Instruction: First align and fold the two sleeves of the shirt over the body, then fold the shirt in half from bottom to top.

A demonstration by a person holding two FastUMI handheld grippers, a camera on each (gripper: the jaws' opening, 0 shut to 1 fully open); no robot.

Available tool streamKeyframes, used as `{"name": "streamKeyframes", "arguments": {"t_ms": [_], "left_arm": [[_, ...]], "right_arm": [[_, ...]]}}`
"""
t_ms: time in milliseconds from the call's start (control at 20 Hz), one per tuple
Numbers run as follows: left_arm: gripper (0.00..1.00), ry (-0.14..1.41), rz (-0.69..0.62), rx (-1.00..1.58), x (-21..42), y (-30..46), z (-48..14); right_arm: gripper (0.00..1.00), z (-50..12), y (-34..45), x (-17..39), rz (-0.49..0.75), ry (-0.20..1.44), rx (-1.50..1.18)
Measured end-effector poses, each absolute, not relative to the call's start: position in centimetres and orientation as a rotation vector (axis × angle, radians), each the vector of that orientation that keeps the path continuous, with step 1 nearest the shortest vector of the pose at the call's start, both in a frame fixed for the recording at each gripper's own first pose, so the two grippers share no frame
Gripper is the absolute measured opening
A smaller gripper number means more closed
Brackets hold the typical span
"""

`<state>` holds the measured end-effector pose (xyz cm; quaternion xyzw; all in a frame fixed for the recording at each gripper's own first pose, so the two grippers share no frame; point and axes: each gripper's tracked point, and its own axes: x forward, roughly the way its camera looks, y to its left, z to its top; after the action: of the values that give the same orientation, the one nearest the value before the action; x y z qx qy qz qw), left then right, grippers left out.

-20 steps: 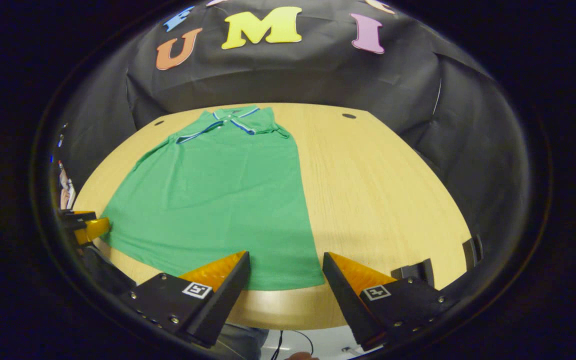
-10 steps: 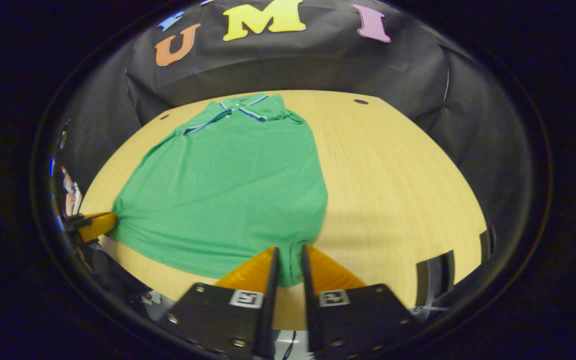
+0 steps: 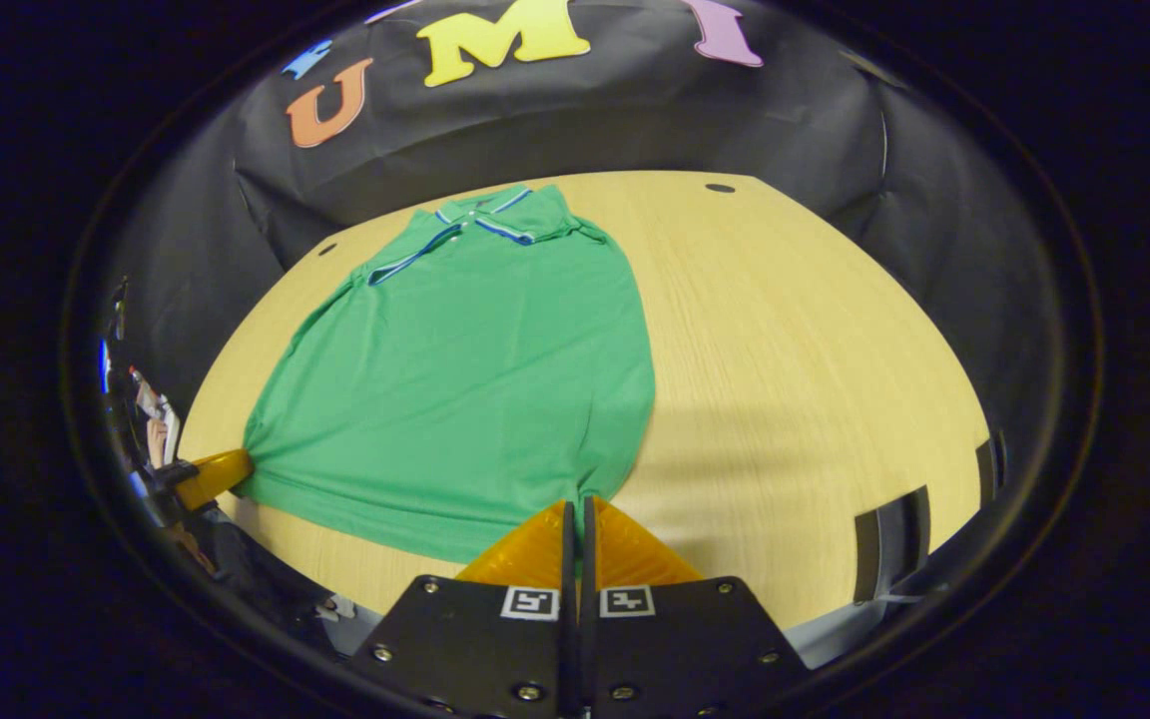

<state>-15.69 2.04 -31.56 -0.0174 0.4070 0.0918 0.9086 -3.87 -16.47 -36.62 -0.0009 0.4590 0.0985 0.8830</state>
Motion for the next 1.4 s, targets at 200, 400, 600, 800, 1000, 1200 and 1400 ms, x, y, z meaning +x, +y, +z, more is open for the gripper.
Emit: {"name": "streamKeyframes", "arguments": {"t_ms": [200,400,600,800,1000,1200,1400], "left_arm": [[0.03,0.823,0.178,-0.067,-13.9,2.3,-30.0],[0.03,0.759,0.164,-0.086,-10.7,2.6,-26.4],[0.03,0.713,0.155,-0.116,-7.0,3.2,-23.4],[0.03,0.700,0.148,-0.131,-2.9,4.0,-22.0],[0.03,0.692,0.151,-0.134,0.6,4.8,-21.2],[0.03,0.684,0.150,-0.140,4.1,4.8,-20.0],[0.03,0.687,0.158,-0.174,7.1,5.2,-19.1]], "right_arm": [[0.01,-34.6,-15.9,-2.2,0.202,0.918,0.040],[0.01,-31.0,-14.6,0.9,0.204,0.845,0.084],[0.01,-27.0,-13.1,5.0,0.206,0.766,0.122],[0.01,-25.4,-11.9,9.1,0.200,0.742,0.164],[0.01,-24.0,-10.9,12.9,0.206,0.721,0.167],[0.01,-22.1,-9.9,16.7,0.218,0.698,0.177],[0.01,-21.2,-9.1,19.9,0.237,0.691,0.174]]}}
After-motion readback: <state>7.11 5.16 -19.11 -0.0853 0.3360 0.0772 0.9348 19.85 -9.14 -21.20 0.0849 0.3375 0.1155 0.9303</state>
